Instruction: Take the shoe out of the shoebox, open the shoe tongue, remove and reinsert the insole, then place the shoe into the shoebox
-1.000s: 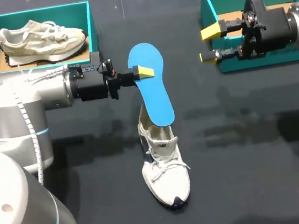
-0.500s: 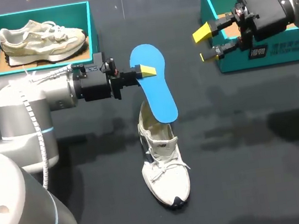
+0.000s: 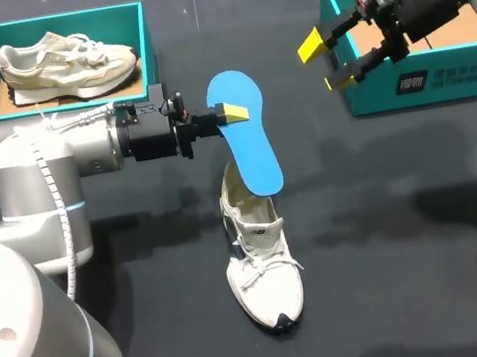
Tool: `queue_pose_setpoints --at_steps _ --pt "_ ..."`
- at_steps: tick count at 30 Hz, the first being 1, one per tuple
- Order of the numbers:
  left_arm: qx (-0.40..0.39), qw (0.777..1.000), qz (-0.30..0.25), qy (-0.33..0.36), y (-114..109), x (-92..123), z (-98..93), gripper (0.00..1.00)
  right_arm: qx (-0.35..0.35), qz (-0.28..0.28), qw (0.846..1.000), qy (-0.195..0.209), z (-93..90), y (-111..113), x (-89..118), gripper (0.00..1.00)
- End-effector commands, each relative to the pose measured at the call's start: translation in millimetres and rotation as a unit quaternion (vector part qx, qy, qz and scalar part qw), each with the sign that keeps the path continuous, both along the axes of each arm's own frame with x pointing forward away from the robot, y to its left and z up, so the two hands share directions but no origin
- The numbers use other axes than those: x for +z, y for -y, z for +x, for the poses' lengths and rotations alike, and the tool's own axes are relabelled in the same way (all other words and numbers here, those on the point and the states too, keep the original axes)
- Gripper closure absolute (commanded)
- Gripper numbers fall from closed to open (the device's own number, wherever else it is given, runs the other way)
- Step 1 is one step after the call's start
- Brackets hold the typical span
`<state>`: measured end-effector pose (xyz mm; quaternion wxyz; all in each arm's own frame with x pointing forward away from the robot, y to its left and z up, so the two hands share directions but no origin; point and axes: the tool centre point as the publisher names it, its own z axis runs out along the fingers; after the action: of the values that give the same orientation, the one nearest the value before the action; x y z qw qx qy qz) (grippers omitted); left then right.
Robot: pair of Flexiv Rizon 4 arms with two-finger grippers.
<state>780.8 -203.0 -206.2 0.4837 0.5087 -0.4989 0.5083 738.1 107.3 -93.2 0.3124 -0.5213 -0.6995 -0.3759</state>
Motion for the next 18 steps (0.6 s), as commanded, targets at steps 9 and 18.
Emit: queue_pose_setpoints --at_steps 9,18 --pt "-0.001 1.000 0.000 0.000 0 0 -0.1 1.00 -0.032 -0.251 0.967 -0.027 5.5 -32 24 0.00" --pt "-0.001 1.000 0.000 0.000 0 0 -0.1 1.00 -0.060 -0.326 0.943 -0.036 9.8 -52 27 0.00"
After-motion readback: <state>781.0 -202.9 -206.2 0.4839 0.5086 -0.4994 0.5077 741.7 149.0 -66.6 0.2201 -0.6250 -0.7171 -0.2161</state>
